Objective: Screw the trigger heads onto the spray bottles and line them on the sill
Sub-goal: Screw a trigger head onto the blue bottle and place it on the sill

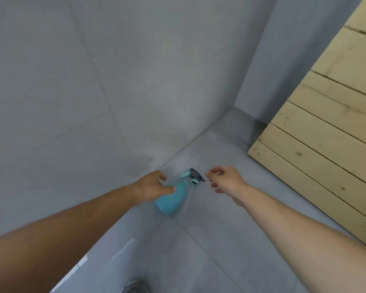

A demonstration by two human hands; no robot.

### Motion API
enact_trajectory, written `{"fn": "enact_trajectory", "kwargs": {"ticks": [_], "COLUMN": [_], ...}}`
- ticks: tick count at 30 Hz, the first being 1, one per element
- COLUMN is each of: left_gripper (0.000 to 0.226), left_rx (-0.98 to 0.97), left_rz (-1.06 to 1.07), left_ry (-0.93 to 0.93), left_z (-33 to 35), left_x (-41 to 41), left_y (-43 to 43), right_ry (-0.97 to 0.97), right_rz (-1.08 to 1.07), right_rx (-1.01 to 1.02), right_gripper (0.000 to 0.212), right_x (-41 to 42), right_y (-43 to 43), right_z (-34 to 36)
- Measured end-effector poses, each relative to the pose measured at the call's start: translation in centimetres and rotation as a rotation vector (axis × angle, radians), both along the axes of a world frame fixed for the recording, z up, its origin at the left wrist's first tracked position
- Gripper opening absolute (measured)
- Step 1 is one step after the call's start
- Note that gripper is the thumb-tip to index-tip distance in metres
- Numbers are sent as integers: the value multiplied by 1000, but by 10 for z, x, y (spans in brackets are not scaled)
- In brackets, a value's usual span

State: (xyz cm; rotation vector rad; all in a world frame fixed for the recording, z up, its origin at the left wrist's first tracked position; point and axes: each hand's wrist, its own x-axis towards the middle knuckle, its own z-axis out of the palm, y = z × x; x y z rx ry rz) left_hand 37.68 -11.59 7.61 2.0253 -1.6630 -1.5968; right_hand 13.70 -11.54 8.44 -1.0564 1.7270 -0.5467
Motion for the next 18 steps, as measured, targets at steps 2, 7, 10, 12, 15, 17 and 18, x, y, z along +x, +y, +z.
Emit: {"fn": "enact_trajectory", "kwargs": {"ticks": [2, 7, 10, 12, 15, 17, 18], "left_gripper": [62, 88, 98, 98, 95, 90, 86], "left_rx": [7, -15, -10, -9, 1, 1, 4], "left_rz": [-30, -98, -146, -160, -185, -183, -170], "left_ry": [-42, -112, -150, -157, -205, -212, -206], "left_z": [-27, -73, -90, -100, -111, -115, -117], "left_x": [-2, -9, -17, -22, -25, -24, -22], "left_y": [-8, -26, -34, -37, -38, -37, -36], "right_ry": [15, 121, 184, 248, 364, 426, 442], "right_rz": [-16, -8, 25, 43, 93, 130, 140], "right_rx": [25, 36, 43, 36, 59, 85, 91], "right_gripper": [17, 37, 54, 61, 65, 62, 59], "right_x": [1, 4, 8, 11, 18, 20, 22], "right_y": [-9, -35, -52, -63, -74, -77, -77], "right_z": [-34, -97, -122, -139, -158, -166, -169]}}
